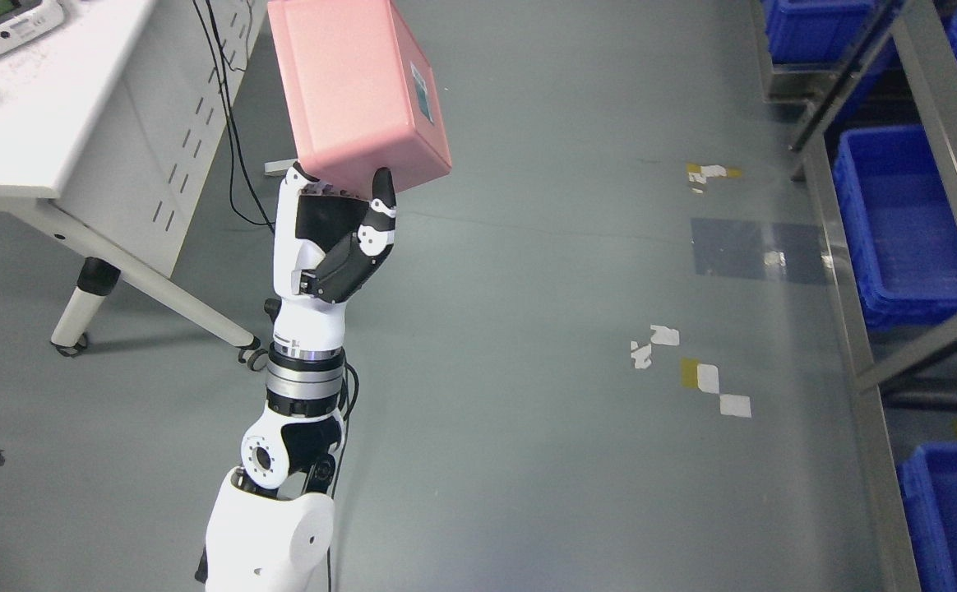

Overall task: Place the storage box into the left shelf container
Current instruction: 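Hold the pink box up in the left hand while turning toward the shelf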

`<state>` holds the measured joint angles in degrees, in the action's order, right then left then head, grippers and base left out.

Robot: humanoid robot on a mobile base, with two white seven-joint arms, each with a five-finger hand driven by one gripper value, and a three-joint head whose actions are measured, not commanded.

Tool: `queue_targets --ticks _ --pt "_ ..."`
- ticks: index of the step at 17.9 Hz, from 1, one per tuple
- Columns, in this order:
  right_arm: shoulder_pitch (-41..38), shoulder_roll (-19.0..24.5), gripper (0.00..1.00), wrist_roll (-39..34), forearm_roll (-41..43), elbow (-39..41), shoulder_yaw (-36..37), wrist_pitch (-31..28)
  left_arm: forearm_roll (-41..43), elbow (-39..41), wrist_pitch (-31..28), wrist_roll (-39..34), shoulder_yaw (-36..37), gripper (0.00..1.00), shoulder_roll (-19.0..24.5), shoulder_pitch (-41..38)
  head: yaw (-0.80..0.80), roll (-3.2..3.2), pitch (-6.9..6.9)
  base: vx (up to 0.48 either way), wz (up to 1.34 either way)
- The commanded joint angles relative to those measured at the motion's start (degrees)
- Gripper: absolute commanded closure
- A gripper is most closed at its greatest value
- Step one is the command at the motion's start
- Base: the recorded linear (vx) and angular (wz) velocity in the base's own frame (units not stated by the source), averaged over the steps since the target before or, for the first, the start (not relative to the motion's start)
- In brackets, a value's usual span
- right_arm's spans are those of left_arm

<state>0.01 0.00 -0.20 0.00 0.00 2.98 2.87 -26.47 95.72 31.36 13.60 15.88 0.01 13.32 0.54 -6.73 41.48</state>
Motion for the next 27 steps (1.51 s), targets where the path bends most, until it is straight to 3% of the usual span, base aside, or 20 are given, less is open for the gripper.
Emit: queue_targets --ticks 1,27 --pt "0.2 -1.0 0.00 0.4 1.2 1.0 0.0 -0.1 -0.1 0.4 0.0 -0.1 -1.9 0.96 1.0 -1.2 0.00 0.00 0.00 0.494 0.39" --pt "0.2 -1.0 0.00 0.4 1.2 1.0 0.0 -0.1 0.0 -1.6 0.2 7.1 0.9 0.96 1.0 -10.0 0.00 0.00 0.00 0.500 -0.12"
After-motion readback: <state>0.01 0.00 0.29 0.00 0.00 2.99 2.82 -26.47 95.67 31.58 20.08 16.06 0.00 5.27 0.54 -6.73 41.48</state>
